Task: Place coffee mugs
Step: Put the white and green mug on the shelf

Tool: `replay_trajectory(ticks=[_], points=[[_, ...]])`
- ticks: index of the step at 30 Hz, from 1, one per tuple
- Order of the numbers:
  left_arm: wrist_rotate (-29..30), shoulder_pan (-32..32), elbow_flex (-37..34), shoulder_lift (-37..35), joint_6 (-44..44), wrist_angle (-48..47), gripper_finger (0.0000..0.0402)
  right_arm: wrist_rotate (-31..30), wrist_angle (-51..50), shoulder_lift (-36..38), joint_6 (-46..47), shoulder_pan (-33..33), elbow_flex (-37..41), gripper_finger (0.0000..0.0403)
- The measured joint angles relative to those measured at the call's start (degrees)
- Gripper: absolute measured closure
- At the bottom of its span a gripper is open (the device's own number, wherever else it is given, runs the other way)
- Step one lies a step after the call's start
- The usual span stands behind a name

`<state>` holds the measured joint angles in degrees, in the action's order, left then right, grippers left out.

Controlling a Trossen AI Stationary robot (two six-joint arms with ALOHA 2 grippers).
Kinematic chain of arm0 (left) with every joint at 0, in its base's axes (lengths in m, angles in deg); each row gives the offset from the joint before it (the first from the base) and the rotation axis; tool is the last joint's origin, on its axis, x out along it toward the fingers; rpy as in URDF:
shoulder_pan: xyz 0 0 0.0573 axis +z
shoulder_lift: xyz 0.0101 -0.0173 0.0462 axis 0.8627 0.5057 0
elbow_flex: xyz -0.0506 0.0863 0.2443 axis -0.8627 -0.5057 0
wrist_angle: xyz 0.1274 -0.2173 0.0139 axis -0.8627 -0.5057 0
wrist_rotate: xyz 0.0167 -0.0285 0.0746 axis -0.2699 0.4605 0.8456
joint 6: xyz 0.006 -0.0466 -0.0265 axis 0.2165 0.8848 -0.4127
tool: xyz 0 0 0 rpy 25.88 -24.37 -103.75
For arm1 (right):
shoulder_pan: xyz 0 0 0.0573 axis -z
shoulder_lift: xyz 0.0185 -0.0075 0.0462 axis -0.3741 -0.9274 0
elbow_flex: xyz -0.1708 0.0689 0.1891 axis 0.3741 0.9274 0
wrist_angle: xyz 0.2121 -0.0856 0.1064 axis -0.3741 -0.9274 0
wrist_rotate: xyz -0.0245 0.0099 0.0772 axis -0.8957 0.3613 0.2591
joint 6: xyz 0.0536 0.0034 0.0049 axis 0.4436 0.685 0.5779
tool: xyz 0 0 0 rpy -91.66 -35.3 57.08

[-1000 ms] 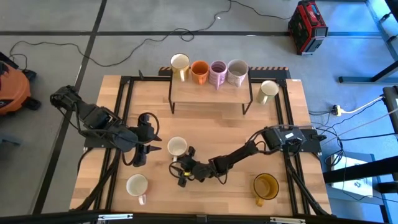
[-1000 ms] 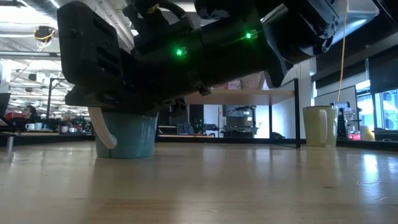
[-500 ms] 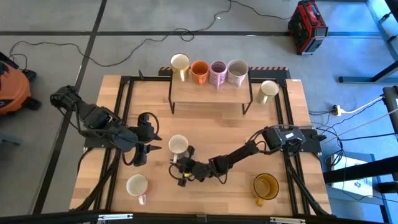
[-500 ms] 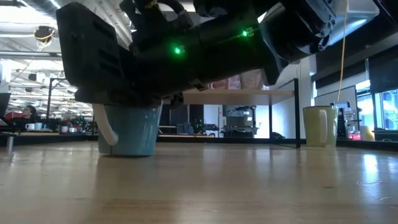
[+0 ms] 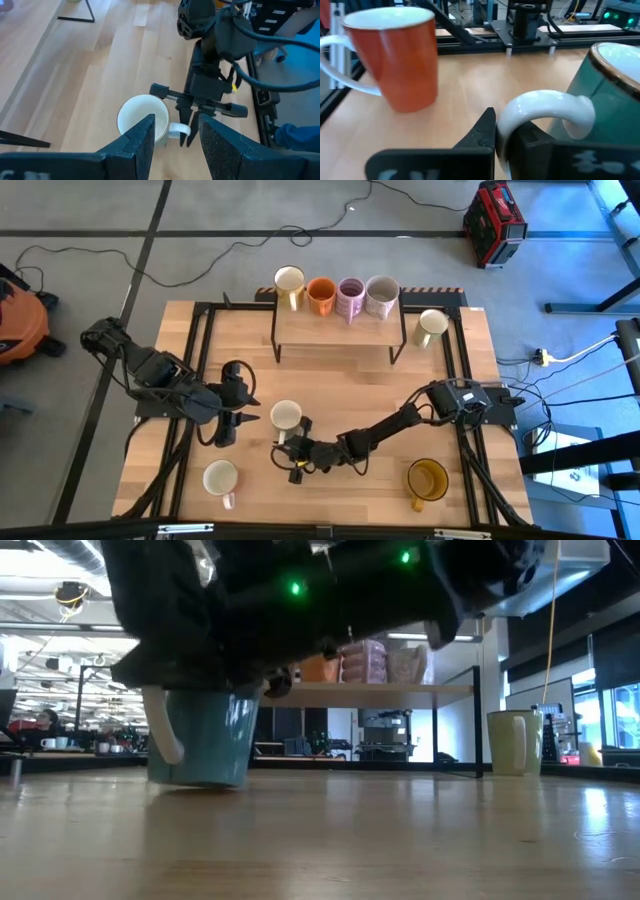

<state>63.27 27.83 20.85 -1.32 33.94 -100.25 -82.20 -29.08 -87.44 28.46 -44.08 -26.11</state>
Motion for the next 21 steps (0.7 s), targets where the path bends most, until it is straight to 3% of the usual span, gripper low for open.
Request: replay_trajectory(ticks=[10,21], points=[[-1.8,-0.36,-0.02,-3.75,1.07,-0.05,0.0255,1.97,-8.32,6.83,-3.97,0.66,0.0,0.0397],[0.61,-0.63,-0.02,-10.26,1.01,-0.53,0.0255,11.76,-17.23,17.99,-10.95,7.06,-0.09,0.0397]])
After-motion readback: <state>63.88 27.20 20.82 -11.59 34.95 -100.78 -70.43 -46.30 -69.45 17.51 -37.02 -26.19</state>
